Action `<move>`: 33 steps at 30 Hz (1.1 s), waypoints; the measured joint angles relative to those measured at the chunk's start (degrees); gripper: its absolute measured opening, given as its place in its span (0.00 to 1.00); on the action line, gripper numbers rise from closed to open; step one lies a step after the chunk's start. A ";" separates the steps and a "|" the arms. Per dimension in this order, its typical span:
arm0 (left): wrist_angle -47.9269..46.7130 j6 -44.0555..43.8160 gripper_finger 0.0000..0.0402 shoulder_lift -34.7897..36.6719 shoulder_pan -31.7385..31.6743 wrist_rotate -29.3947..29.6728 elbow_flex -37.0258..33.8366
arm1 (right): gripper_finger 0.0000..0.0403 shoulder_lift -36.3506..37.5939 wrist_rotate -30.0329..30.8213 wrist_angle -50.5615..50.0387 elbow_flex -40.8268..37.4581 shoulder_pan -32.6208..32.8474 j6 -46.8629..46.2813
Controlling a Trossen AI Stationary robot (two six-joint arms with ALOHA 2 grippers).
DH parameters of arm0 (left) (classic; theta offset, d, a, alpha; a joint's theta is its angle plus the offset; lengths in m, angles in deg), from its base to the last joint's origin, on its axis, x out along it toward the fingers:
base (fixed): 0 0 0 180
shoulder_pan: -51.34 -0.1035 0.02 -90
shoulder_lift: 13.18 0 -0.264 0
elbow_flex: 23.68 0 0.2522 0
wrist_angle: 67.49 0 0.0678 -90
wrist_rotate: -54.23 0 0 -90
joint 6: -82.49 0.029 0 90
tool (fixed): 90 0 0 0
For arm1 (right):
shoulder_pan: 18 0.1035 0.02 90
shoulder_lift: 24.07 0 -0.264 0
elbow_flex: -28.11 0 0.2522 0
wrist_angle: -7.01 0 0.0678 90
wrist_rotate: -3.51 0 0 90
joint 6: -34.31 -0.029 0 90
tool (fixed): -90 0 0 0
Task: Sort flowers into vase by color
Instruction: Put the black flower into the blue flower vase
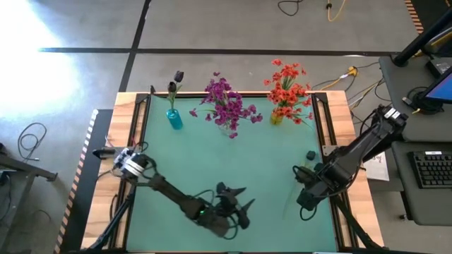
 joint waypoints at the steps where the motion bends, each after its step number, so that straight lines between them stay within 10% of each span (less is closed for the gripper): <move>1: -0.10 0.16 0.61 -1.52 -0.60 -0.55 1.78 | 0.49 0.28 -0.01 -0.01 0.10 0.00 0.20; 13: -2.58 9.57 0.61 -19.50 -6.49 -14.15 27.05 | 0.49 2.53 2.63 0.02 0.17 0.11 3.09; 26: -30.14 7.90 0.61 -35.61 -8.37 -18.05 56.70 | 0.49 2.44 4.74 0.08 0.17 0.12 3.17; 33: -26.07 6.17 0.61 -34.09 -8.76 -19.24 52.17 | 0.49 2.37 6.29 0.26 0.17 0.13 3.80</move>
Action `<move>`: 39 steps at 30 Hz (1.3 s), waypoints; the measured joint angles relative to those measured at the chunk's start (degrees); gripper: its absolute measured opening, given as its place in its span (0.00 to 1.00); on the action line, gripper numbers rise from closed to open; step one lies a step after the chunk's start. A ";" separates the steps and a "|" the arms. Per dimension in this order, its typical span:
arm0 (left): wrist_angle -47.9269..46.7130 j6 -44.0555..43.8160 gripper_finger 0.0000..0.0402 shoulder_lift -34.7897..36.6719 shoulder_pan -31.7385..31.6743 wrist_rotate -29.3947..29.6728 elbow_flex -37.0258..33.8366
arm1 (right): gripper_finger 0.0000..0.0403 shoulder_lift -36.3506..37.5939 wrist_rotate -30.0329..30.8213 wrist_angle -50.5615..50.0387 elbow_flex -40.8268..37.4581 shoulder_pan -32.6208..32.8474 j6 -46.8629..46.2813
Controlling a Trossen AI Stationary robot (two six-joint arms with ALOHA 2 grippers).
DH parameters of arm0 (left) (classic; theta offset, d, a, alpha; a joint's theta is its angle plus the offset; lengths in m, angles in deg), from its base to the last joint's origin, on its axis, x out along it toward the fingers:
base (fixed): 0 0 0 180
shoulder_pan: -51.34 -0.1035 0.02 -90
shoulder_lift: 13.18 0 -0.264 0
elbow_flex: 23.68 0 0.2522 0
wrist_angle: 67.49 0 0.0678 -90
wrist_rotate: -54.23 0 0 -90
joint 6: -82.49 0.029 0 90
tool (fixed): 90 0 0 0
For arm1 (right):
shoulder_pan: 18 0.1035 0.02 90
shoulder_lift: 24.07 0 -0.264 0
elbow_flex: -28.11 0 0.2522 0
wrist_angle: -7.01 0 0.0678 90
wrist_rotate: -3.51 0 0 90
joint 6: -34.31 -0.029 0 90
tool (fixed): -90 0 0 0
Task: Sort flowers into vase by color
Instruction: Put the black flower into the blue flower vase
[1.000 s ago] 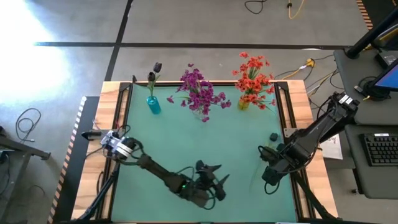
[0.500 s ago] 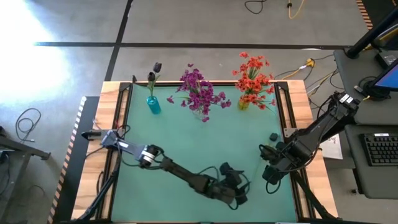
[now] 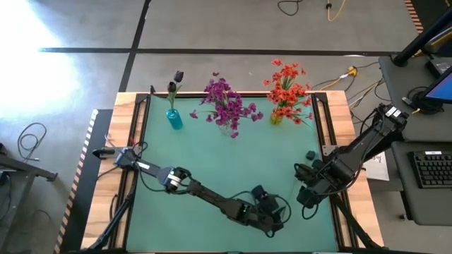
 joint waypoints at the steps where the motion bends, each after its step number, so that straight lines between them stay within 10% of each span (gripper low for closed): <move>1: 0.20 0.04 0.61 0.00 0.00 -0.03 0.00 | 0.49 0.00 0.08 0.02 0.00 0.00 0.00; 18: 4.52 4.03 0.61 -1.99 -1.63 -7.56 1.72 | 0.49 0.00 1.38 0.08 -0.04 0.00 0.13; 25: -0.73 1.06 0.55 -2.10 -1.44 -1.28 2.21 | 0.49 0.00 1.48 0.21 -0.07 0.00 0.26; 39: -42.94 -13.45 0.30 3.78 -1.07 7.63 4.22 | 0.49 0.00 1.74 0.30 -0.09 0.00 0.97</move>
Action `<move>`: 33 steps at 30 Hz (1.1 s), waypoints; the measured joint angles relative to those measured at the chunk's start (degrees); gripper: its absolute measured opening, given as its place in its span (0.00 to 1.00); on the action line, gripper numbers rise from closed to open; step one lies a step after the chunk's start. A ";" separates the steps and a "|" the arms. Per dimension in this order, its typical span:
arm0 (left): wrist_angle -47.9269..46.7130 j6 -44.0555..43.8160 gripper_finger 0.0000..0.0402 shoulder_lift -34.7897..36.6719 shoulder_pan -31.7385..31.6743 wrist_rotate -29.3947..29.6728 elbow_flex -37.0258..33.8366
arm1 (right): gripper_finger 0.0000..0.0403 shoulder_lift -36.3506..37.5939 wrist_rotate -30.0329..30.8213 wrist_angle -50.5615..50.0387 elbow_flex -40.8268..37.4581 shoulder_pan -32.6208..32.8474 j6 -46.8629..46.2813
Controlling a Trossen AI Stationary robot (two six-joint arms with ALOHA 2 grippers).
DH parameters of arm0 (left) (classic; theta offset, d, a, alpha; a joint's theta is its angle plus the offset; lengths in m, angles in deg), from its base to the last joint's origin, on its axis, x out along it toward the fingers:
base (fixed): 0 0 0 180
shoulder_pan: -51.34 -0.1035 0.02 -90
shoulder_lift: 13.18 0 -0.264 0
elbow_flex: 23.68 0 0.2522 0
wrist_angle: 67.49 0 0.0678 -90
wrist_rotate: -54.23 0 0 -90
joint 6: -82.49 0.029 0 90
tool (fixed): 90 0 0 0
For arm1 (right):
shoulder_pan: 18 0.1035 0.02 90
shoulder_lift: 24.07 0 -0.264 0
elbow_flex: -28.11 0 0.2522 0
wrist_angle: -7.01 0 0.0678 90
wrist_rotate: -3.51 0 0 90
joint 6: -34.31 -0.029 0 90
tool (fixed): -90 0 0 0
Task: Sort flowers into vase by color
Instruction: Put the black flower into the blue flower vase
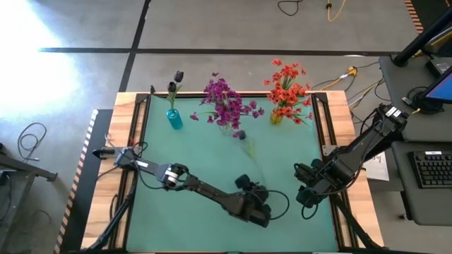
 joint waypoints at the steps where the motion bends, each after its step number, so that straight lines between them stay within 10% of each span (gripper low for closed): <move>1: -2.37 -0.68 0.30 0.51 0.26 -0.29 0.00 | 0.49 0.00 0.02 -0.04 0.00 0.00 0.09; 11: -11.56 -2.86 0.33 4.47 4.13 -4.60 -0.04 | 0.49 0.00 3.63 0.55 0.00 0.02 0.96; 22: -43.46 -22.79 0.34 11.26 9.10 3.16 -0.04 | 0.49 -5.13 17.41 12.51 -1.25 -1.70 5.69; 33: -43.96 -25.63 0.26 22.00 10.51 5.85 -13.30 | 0.40 -20.55 23.74 26.42 -1.77 -7.93 14.06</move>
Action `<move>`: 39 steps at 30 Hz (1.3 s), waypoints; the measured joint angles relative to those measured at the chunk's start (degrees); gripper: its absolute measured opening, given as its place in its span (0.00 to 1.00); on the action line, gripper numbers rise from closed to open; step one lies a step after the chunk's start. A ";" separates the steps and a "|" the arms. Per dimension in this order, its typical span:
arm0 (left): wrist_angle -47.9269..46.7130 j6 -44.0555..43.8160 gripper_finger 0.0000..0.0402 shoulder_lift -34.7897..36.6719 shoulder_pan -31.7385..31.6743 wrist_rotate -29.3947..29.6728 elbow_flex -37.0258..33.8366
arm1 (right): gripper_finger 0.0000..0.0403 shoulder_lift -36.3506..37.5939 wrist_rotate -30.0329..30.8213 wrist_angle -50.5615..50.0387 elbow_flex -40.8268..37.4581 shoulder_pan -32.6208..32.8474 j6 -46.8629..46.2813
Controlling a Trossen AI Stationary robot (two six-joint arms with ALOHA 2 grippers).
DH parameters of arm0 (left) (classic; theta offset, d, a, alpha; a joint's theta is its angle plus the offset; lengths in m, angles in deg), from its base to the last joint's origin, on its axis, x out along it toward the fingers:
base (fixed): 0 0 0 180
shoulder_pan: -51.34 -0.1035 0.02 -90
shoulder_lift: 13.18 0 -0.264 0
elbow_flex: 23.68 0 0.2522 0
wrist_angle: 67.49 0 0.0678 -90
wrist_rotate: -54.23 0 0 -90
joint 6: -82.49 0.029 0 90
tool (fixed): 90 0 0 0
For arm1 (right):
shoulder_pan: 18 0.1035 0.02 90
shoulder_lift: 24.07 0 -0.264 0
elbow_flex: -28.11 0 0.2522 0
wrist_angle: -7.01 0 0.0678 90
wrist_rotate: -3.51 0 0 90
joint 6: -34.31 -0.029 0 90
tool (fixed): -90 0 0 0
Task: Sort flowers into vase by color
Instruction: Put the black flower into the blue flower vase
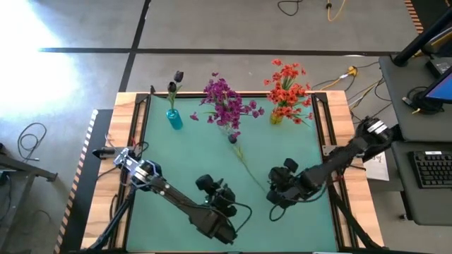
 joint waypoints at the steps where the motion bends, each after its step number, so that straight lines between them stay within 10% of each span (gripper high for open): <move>1: -0.07 -1.82 0.25 1.58 0.19 0.00 -2.34 | 0.38 -1.52 0.01 0.64 0.00 -0.42 0.52; 12: 5.25 -36.55 0.21 20.76 4.48 -1.16 -25.76 | 0.22 -10.95 -1.47 5.69 0.48 -0.92 1.29; 25: 4.97 -36.93 0.21 23.15 6.21 0.46 -30.42 | 0.07 -13.76 -2.31 17.43 1.75 -1.27 6.22; 34: 6.69 -37.19 0.21 22.88 5.94 0.50 -30.40 | 0.03 -13.04 -13.56 45.00 1.88 -1.25 21.63; 39: 14.05 -36.70 0.21 21.18 3.60 2.24 -30.37 | 0.03 -6.02 -12.90 38.09 1.90 -1.01 25.40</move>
